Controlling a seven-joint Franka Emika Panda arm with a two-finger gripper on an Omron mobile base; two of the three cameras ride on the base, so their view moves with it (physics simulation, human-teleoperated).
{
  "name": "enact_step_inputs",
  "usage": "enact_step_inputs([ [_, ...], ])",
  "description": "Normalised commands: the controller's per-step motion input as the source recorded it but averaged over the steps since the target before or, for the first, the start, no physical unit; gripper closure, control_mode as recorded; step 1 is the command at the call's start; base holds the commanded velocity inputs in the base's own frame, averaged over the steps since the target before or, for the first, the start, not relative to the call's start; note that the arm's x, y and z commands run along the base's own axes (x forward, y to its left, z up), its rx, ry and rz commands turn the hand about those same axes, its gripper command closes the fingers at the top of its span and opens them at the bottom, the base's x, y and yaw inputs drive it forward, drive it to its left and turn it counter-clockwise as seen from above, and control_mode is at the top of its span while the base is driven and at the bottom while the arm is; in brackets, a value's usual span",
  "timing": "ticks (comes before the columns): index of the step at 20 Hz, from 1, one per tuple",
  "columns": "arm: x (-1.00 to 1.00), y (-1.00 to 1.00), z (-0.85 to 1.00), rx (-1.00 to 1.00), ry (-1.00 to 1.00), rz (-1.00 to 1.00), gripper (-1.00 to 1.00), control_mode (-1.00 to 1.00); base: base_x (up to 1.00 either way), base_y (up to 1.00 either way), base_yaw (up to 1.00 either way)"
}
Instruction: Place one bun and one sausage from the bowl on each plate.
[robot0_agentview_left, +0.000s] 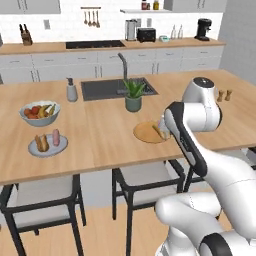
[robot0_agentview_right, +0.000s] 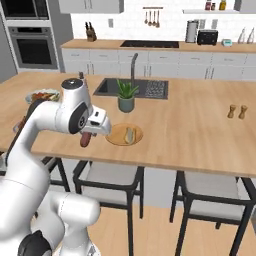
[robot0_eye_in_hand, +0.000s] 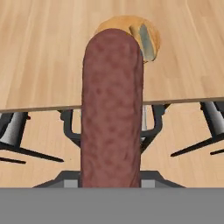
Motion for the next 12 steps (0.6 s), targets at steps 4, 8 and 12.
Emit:
enact_step_inputs([
  [4, 0.00, 0.00, 0.00, 0.00, 0.00, 0.00, 1.00, 1.00, 0.55, -0.28, 0.00],
  [8, 0.00, 0.00, 0.00, 0.00, 0.00, 0.00, 1.00, 1.00, 0.56, 0.01, 0.04],
  [12, 0.00, 0.00, 0.00, 0.00, 0.00, 0.00, 1.00, 1.00, 0.59, 0.00, 0.04],
])
